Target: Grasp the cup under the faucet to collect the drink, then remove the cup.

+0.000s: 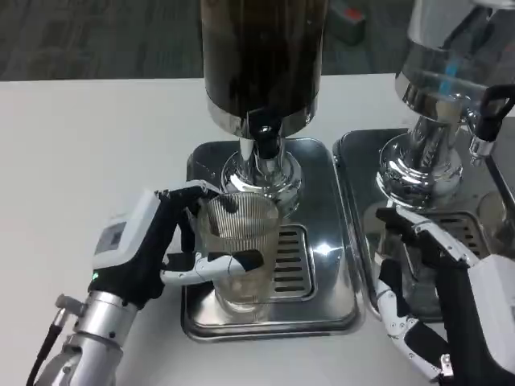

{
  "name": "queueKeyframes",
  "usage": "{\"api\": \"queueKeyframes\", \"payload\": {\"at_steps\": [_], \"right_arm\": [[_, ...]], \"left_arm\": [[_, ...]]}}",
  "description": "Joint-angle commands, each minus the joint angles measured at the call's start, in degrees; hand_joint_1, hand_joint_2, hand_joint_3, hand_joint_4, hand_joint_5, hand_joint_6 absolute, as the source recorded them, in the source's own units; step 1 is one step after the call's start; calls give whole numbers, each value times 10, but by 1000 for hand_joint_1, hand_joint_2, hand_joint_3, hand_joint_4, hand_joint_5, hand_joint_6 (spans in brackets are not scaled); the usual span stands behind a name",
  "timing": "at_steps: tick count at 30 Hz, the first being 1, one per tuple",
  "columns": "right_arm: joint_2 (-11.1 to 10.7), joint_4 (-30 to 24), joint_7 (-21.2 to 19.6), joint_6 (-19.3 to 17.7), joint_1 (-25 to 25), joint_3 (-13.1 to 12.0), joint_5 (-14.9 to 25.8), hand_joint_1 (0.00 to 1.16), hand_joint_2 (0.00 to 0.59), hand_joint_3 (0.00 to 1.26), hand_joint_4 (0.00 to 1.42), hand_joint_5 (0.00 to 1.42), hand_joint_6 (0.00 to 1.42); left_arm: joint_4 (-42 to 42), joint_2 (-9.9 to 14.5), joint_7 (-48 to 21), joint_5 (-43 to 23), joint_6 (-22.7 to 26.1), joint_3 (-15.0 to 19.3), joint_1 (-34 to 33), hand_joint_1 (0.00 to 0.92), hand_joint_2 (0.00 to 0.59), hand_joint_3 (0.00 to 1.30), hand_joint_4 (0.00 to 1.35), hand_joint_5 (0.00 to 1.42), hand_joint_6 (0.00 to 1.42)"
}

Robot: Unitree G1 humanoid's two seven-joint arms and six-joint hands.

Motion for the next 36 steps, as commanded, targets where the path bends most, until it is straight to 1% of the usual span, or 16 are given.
{"api": "queueKeyframes", "payload": {"at_steps": [1,2,6,12,18,19,21,23,24,26,30,34,36], "right_arm": [[5,-18,8,2,6,2,3,654,575,304,309,329,427],[6,-20,8,1,7,3,2,633,565,304,309,329,426],[10,-30,11,2,14,2,2,622,564,304,309,329,423],[14,-36,15,3,22,0,5,612,564,304,309,329,420],[19,-40,18,4,30,-1,7,601,560,304,309,329,419],[20,-40,18,4,32,-1,8,599,560,304,309,329,419],[21,-40,20,4,33,-2,8,596,559,307,309,329,418],[22,-40,21,3,34,-2,10,593,559,309,309,329,418],[22,-39,22,2,33,-2,11,592,558,310,309,329,419],[23,-38,24,2,32,-2,12,586,554,321,309,329,419],[25,-33,25,3,28,-3,19,576,553,332,314,343,424],[25,-30,25,4,26,-4,24,571,553,335,322,346,435],[26,-29,25,4,26,-4,26,570,553,335,322,349,439]], "left_arm": [[24,-12,5,-2,-5,-5,-24,454,6,725,904,1091,1424],[28,-15,6,-1,-3,-7,-28,455,5,725,903,1091,1424],[38,-20,12,4,-3,-13,-38,455,5,719,904,1080,1424],[54,-29,11,6,-1,-24,-51,449,7,684,845,1024,1389],[67,-31,18,13,3,-34,-59,407,16,634,755,968,1375],[66,-30,21,15,5,-37,-60,393,25,620,736,955,1362],[66,-28,23,16,8,-41,-60,333,31,590,698,938,1322],[66,-26,23,18,9,-44,-60,254,36,558,679,937,1321],[65,-25,23,19,10,-45,-60,231,39,554,678,928,1321],[64,-22,22,21,10,-46,-59,199,38,539,673,914,1275],[61,-17,23,25,14,-44,-56,155,30,531,661,892,1246],[56,-11,23,25,17,-42,-52,146,30,532,647,883,1229],[53,-9,24,24,18,-42,-51,135,24,537,660,881,1225]]}}
